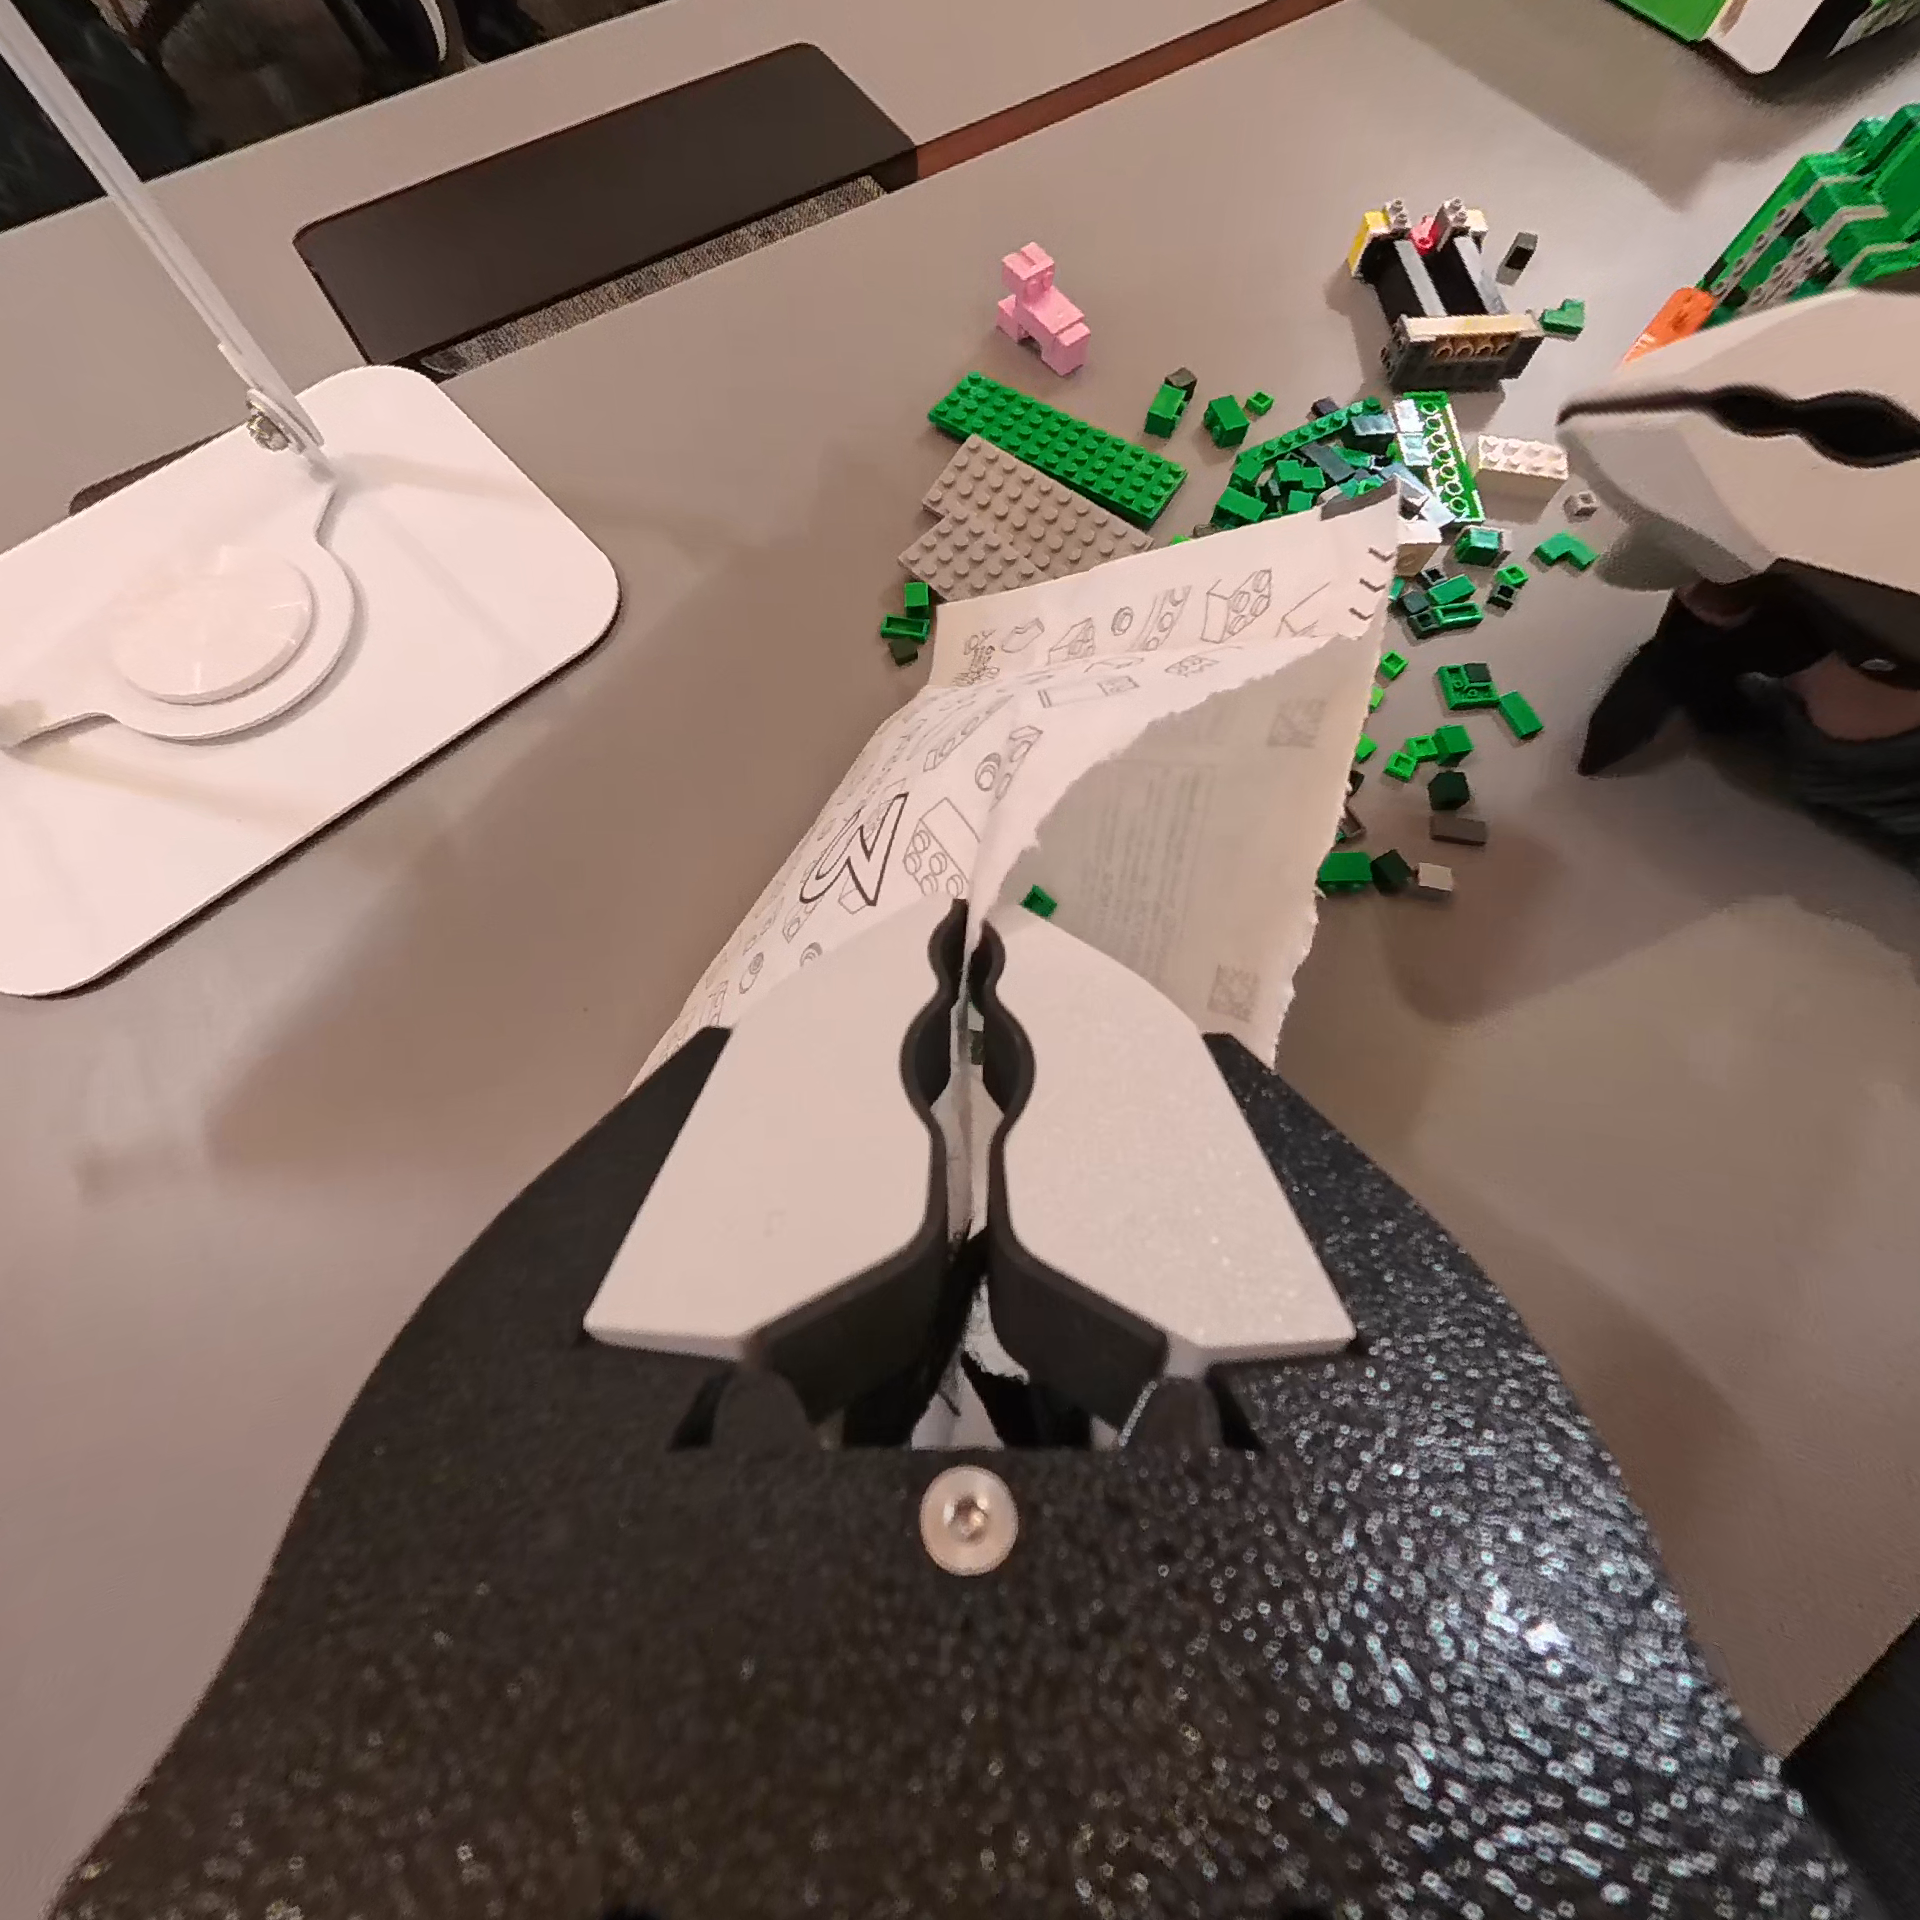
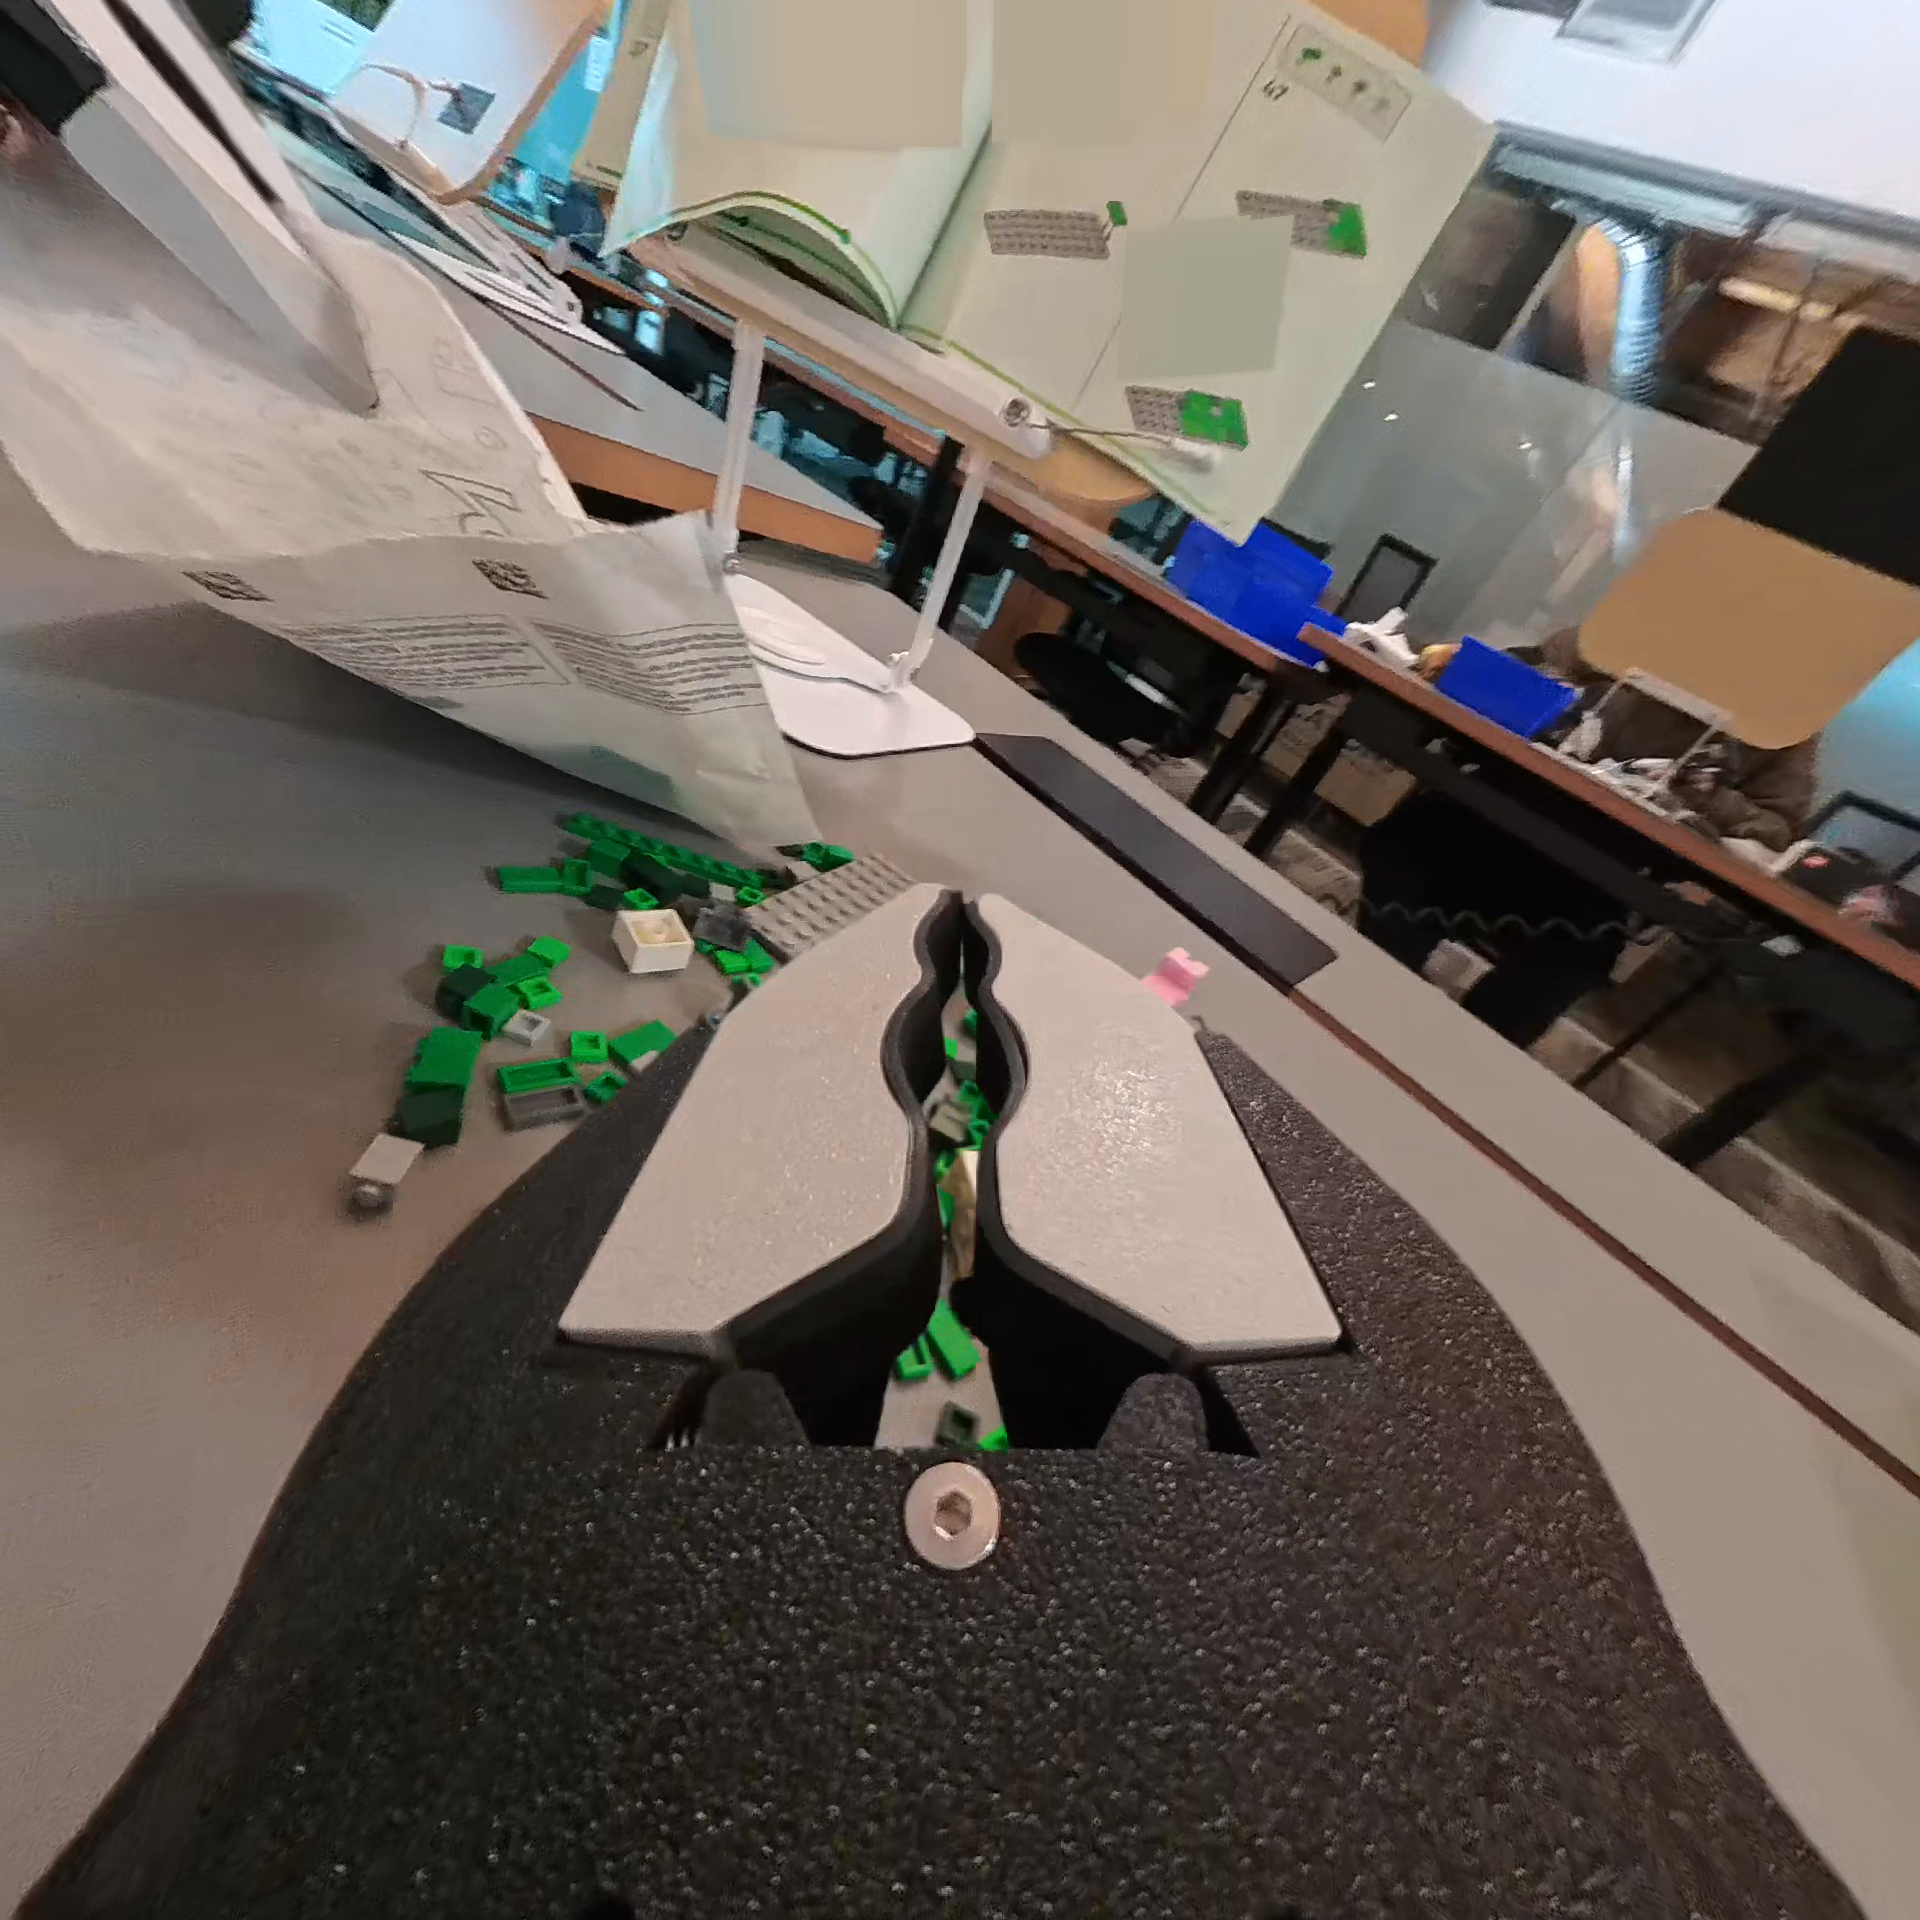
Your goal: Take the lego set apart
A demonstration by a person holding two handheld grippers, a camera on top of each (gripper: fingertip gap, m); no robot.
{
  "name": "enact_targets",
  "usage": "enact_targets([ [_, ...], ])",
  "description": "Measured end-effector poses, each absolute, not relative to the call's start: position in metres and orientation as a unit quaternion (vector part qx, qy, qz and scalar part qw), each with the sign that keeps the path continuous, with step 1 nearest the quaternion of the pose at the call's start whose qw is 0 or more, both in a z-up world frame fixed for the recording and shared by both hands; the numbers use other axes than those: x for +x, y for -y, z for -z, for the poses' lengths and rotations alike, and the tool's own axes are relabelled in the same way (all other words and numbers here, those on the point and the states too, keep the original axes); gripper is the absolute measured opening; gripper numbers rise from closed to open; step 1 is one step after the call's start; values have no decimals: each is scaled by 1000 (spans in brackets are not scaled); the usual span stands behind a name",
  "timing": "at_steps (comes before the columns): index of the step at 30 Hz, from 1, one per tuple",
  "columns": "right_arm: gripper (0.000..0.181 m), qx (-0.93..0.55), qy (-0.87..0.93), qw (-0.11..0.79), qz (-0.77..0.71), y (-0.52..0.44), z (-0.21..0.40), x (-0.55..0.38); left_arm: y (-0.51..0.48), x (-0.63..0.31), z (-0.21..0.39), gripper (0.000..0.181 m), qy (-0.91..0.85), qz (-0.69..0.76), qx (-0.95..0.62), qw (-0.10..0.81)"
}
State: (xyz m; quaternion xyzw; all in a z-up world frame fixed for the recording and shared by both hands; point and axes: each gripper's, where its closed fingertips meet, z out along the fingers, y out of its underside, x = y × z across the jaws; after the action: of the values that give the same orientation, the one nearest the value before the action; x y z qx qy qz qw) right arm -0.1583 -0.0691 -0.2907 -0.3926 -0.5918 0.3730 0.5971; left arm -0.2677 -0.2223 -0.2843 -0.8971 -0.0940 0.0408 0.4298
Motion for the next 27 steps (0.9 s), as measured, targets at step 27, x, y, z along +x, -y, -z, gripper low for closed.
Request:
enact_targets([
  [27,0,-382,819,262,-339,144,367,-137,224,-275,281,0,103,-59,-891,438],
])
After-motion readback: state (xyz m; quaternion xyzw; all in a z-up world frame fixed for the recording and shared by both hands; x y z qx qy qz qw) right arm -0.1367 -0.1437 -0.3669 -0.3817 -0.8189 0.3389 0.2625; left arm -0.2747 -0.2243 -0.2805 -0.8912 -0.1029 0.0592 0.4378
